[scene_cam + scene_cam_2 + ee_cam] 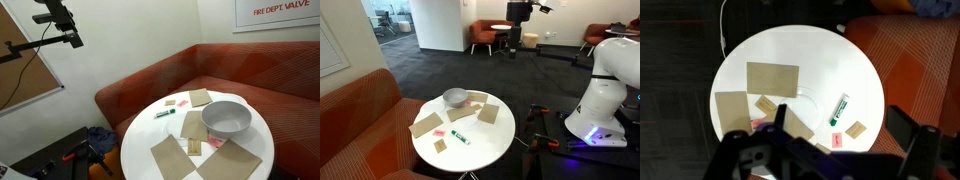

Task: Pick up the marker and put it in the bowl

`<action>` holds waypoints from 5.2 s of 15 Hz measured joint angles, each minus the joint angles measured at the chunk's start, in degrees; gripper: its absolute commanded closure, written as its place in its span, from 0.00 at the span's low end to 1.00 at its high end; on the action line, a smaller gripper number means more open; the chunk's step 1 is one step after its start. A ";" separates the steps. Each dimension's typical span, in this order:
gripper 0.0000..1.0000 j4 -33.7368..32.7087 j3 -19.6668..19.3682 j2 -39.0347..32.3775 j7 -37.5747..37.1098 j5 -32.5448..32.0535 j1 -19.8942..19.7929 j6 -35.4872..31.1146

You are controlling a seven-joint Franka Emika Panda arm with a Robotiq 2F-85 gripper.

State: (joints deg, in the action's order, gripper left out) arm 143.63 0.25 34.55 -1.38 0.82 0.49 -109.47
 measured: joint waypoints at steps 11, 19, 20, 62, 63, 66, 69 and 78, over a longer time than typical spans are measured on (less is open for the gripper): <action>0.00 0.00 0.00 -0.01 0.00 0.00 0.00 0.00; 0.00 0.00 0.00 -0.01 0.00 0.00 0.00 0.00; 0.00 0.00 0.01 -0.06 0.00 0.01 0.01 -0.08; 0.00 -19.12 3.04 -56.70 -26.11 5.19 7.01 -40.57; 0.00 -19.37 2.40 -57.83 -26.29 5.18 7.55 -41.20; 0.00 -20.73 0.69 -61.07 -27.80 5.17 9.19 -41.50; 0.00 -22.94 -0.28 -64.22 -28.29 5.18 10.20 -41.50; 0.00 -29.69 -1.43 -72.73 -28.29 5.45 10.74 -41.50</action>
State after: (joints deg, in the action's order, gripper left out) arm 113.94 -1.19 -38.18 -29.68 6.26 11.23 -150.97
